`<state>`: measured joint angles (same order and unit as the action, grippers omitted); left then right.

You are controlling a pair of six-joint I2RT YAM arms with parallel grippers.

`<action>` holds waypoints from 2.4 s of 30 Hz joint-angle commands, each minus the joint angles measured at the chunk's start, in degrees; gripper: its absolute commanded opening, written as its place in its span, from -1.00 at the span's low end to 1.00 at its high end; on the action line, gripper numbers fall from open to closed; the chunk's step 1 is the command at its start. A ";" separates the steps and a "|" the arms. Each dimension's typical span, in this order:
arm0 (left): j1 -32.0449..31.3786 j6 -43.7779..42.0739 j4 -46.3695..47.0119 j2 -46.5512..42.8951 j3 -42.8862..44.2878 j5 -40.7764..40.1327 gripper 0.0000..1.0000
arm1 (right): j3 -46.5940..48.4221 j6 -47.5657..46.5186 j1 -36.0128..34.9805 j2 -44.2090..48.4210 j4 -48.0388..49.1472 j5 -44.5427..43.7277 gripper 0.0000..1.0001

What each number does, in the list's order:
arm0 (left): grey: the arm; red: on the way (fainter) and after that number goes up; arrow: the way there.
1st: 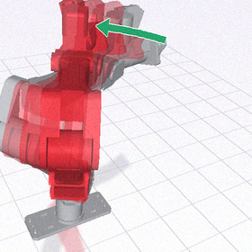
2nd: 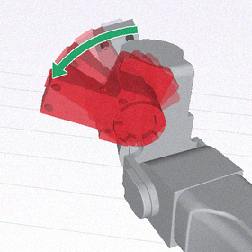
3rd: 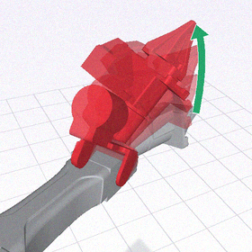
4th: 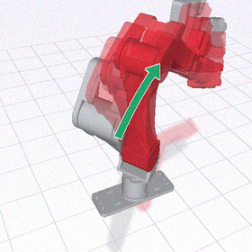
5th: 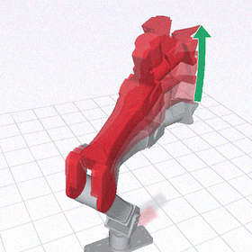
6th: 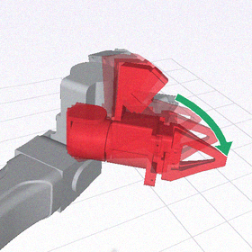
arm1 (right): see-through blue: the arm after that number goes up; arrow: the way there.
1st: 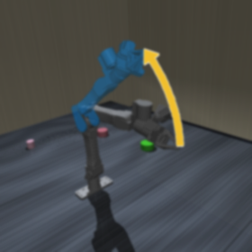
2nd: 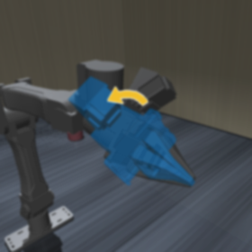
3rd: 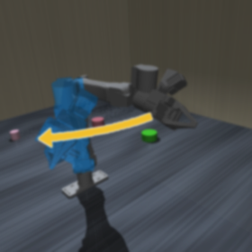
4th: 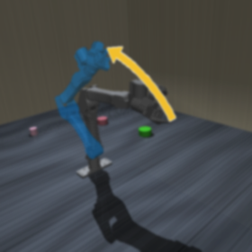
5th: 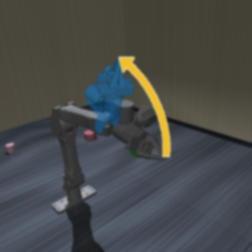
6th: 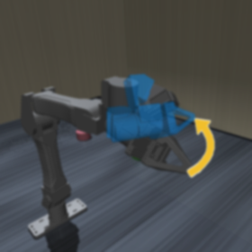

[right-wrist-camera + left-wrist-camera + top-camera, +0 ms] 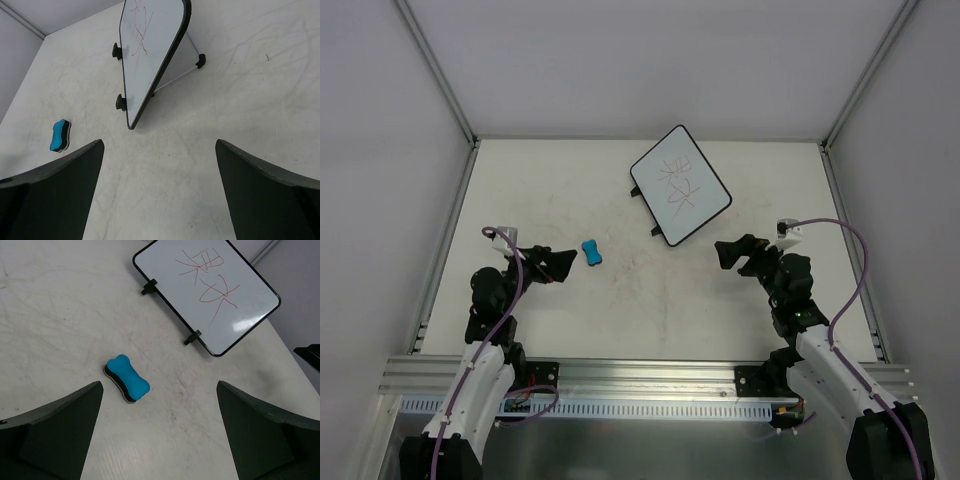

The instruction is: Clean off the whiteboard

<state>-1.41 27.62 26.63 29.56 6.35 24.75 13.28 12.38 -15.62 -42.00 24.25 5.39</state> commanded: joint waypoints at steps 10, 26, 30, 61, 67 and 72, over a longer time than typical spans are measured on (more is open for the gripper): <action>0.18 -0.81 -2.02 -2.31 2.18 -3.31 0.98 | 0.96 -1.92 -0.12 0.43 3.35 2.08 0.98; 0.18 -0.98 -5.28 -0.12 3.93 -6.21 0.98 | 2.10 5.98 5.50 -10.90 15.11 10.95 0.98; 0.18 -1.25 -5.89 -0.03 3.93 -7.08 0.98 | 1.93 9.24 6.30 -17.14 23.98 13.85 0.98; 0.18 1.03 -4.05 0.58 2.00 -11.30 0.98 | 15.72 15.21 6.30 -51.34 50.80 20.27 0.36; 0.18 1.83 -3.87 1.38 2.09 -12.45 0.98 | 16.60 16.09 6.30 -53.36 51.34 20.10 0.18; 0.18 0.86 -3.87 1.81 2.26 -11.57 0.98 | 17.04 16.36 6.30 -55.56 52.21 19.84 0.00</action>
<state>-1.41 28.73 20.32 31.14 8.01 13.04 28.32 28.88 -9.50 -96.57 71.40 24.95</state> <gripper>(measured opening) 0.991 0.510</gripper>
